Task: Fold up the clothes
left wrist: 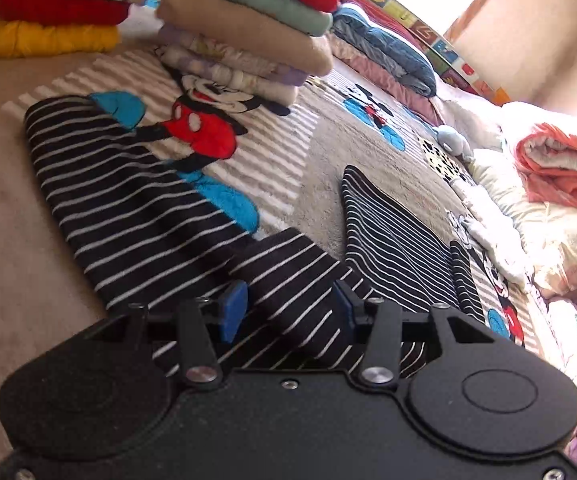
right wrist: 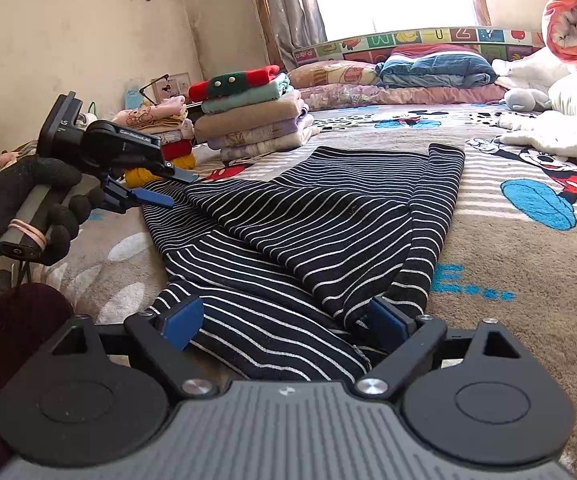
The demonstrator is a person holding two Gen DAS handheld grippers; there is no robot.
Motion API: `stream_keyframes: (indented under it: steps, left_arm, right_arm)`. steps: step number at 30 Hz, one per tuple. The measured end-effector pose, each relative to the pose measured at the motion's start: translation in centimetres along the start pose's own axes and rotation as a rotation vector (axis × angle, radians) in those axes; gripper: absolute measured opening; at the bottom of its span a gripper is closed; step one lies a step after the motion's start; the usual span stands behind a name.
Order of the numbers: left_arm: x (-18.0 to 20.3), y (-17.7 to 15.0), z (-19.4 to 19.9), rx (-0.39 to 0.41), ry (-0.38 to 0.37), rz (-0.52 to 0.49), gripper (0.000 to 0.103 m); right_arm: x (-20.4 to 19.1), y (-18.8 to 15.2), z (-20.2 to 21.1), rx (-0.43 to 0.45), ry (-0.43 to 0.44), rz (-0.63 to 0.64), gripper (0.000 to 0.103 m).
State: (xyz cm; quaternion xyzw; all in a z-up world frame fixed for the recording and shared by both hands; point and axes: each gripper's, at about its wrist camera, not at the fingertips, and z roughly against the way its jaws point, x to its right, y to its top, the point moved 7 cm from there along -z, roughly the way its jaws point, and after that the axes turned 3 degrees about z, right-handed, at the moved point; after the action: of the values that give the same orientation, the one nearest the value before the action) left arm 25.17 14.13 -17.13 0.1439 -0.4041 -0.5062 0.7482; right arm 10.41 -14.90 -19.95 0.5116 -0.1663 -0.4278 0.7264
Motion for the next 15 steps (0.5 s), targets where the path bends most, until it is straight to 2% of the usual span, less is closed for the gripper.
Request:
stream_keyframes:
  steps: [2,5,9,10,11,12,13,15]
  left_arm:
    - [1.1,1.3,-1.7,-0.027,0.043,-0.138,0.045]
    - [1.7,2.5,-5.0,-0.104,0.072,-0.271,0.045]
    - [1.4,2.3,-7.7,-0.181,0.090,-0.371,0.044]
    - [1.6,2.1,-7.7,-0.182,0.080,-0.388,0.031]
    - [1.7,1.9,-7.7,-0.183,0.069,-0.406,0.012]
    - [1.9,1.7,-7.6,-0.182,0.060,-0.423,0.006]
    - [2.0,1.9,-7.0,-0.155,0.058,-0.428,0.004]
    - [2.5,3.2,-4.8,-0.039,0.004,-0.383,0.004]
  right_arm:
    - [-0.2,0.1,0.2,0.013,0.004,0.018,0.088]
    - [-0.4,0.5,0.2,0.035,0.013,0.036,0.088]
    - [-0.2,1.0,-0.4,0.055,0.034,0.024,0.088]
    - [-0.2,1.0,-0.6,0.056,0.039,0.016,0.088]
    - [-0.1,1.1,-0.9,0.054,0.043,0.009,0.088]
    - [0.1,0.9,-1.2,0.043,0.047,-0.002,0.088]
    - [0.3,0.7,-1.6,0.026,0.050,-0.015,0.088]
    - [0.6,0.3,-2.2,-0.005,0.052,-0.033,0.088]
